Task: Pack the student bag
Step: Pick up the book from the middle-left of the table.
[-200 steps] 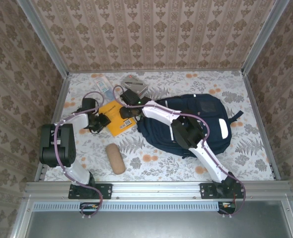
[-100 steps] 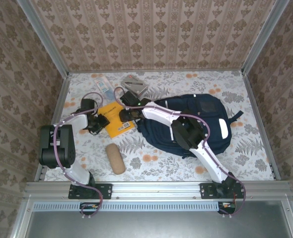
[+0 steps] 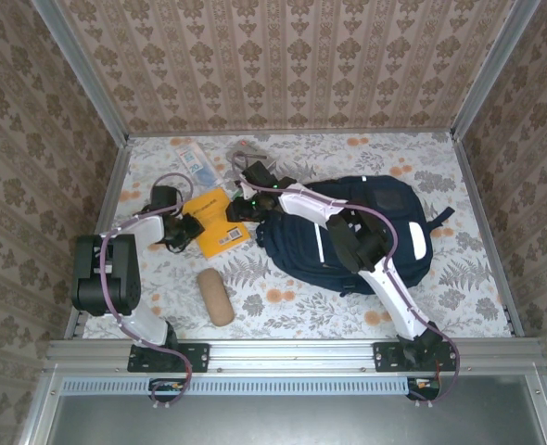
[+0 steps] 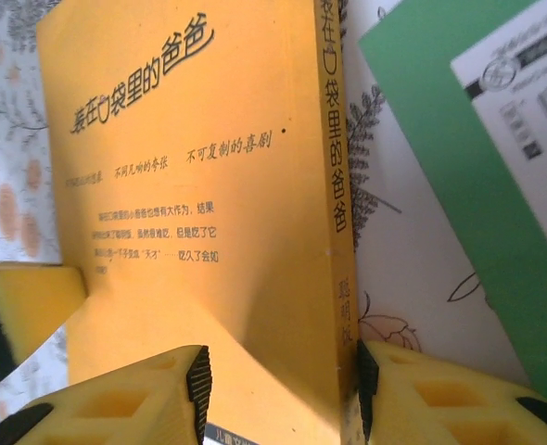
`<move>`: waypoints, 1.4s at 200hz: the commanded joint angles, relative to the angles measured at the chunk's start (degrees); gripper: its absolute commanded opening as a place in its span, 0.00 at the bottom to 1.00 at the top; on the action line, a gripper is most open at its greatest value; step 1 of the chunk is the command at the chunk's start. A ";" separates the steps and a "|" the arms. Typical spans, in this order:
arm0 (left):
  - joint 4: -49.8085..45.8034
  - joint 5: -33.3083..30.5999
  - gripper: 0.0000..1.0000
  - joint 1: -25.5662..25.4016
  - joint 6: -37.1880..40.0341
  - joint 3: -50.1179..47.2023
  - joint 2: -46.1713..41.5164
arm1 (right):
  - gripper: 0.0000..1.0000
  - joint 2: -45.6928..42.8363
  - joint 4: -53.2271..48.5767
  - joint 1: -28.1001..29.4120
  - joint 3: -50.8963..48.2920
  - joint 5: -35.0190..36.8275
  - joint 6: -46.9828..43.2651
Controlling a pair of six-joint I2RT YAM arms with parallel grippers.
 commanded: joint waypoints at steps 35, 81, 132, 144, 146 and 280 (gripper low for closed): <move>-1.66 1.49 0.26 -1.06 -0.96 -2.61 0.65 | 0.42 -3.94 24.02 2.09 -7.60 -23.56 19.13; -1.80 1.93 0.26 -1.09 -0.97 -2.56 -0.06 | 0.41 -4.63 26.65 1.84 -7.58 -23.16 21.88; -2.51 2.10 0.26 -0.93 -0.77 -1.83 -1.25 | 0.25 -3.76 17.31 1.75 -5.66 -20.94 17.13; -3.10 2.23 0.26 -0.69 -0.77 -1.54 -1.80 | 0.14 -4.68 16.93 1.41 -6.35 -19.99 16.69; -3.17 2.27 0.27 -0.63 -0.74 -1.44 -1.96 | 0.12 -4.91 17.00 1.41 -6.50 -19.81 16.62; 16.34 23.17 0.73 3.47 -17.37 -2.13 -18.67 | 0.00 -27.75 29.23 -5.89 -22.12 -19.25 23.29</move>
